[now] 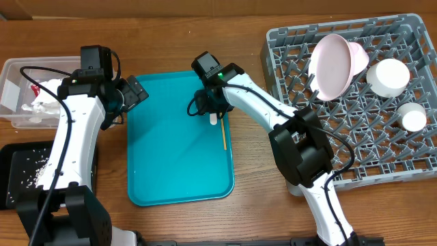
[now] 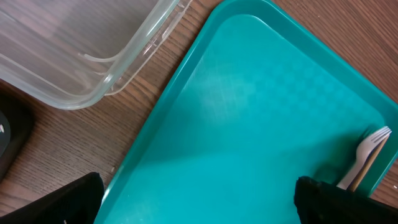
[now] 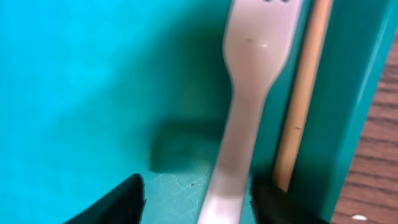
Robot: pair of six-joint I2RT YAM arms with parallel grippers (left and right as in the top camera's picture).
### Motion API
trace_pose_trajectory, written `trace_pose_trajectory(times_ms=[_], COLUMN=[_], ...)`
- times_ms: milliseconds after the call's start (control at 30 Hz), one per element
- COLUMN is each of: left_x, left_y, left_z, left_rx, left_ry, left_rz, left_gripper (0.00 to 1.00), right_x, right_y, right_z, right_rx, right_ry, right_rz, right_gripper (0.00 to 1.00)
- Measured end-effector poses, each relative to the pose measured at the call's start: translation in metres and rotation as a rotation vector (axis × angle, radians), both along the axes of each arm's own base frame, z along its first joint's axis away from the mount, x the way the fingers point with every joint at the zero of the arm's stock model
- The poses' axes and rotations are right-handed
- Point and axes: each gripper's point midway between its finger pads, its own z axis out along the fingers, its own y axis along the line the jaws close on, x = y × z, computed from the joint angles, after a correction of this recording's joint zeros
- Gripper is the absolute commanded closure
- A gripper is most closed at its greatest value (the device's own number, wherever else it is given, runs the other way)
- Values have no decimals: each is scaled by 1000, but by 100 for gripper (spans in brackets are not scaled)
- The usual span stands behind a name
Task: Sort waste into correct bins and load items into the dishwasher
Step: 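Lower the right gripper and close it on the white fork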
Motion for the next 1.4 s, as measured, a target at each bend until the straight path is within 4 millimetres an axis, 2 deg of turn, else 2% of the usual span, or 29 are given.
trace_pose_trajectory(times_ms=[33,133,167,233,433,633,700,800,900,933,967,1000,1033,1133,1400], left_x=[0,0,0,0,0,0,0,0,0,0,0,0,0,0,0], left_y=[0,0,0,0,0,0,1,1,1,1,1,1,1,1,1], left_z=[0,0,0,0,0,0,0,0,0,0,0,0,0,0,0], left_rx=[0,0,1,0,1,1,3,4,4,4,4,4,4,4,4], left_ry=[0,0,0,0,0,0,0,0,0,0,0,0,0,0,0], left_rz=[0,0,0,0,0,0,1,1,1,1,1,1,1,1,1], left_gripper=[0,0,0,0,0,0,0,0,0,0,0,0,0,0,0], right_x=[0,0,0,0,-5,-6,-4,0,1,-1,-4,-7,-7,4,30], right_y=[0,0,-1,-3,0,3,1,0,0,0,-1,-2,-2,7,20], right_z=[0,0,-1,-1,-2,0,0,4,5,5,6,8,11,24,35], right_rx=[-1,-4,-9,-30,-140,-179,-186,-187,-182,-182,-184,-192,-192,-161,-122], right_ry=[0,0,-3,-12,-84,-131,-137,-151,-152,-141,-125,-110,-106,-148,-271], right_rz=[-7,-19,-21,-30,-24,-45,-58,-72,-85,-84,-80,-77,-73,-64,-44], right_gripper=[67,71,71,61,62,73,85,96,96,95,83,55,50,48,49])
